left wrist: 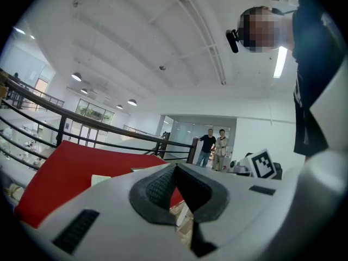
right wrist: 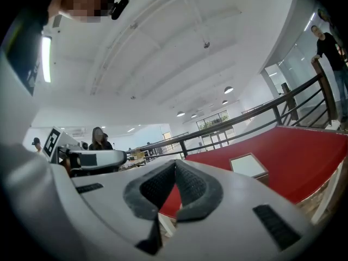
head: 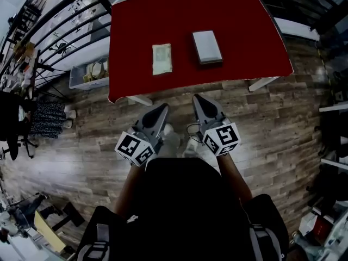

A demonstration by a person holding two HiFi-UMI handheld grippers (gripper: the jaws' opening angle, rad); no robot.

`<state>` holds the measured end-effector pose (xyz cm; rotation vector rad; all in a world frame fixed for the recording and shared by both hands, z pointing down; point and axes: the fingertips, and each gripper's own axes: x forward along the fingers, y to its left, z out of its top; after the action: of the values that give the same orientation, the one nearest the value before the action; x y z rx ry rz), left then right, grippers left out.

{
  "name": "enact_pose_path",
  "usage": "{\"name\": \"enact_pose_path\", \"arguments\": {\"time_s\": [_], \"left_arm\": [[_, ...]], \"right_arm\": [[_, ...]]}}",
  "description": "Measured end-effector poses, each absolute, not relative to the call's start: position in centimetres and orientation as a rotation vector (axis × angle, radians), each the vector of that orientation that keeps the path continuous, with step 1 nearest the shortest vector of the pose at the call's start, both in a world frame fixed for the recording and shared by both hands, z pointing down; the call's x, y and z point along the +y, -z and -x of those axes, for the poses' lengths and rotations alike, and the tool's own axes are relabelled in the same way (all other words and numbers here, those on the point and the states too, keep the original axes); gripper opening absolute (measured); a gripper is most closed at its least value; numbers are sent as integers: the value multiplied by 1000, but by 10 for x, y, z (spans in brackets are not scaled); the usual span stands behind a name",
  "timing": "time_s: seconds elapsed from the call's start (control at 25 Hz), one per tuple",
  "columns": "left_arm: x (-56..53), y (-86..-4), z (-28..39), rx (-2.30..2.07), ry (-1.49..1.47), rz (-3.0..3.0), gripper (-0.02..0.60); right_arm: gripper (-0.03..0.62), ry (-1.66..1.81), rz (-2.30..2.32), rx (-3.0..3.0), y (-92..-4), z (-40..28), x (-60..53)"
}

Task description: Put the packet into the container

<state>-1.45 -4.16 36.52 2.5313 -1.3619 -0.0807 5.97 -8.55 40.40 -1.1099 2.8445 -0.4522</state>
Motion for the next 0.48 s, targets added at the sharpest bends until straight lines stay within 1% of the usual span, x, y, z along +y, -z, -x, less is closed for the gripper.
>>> {"name": "enact_pose_path", "arguments": {"time_s": [0.48], "left_arm": [[-121,-376,61,-1345,86,-2537,6]], "right_arm": [[20,449,1208,2867,-415,-23,-155]]}}
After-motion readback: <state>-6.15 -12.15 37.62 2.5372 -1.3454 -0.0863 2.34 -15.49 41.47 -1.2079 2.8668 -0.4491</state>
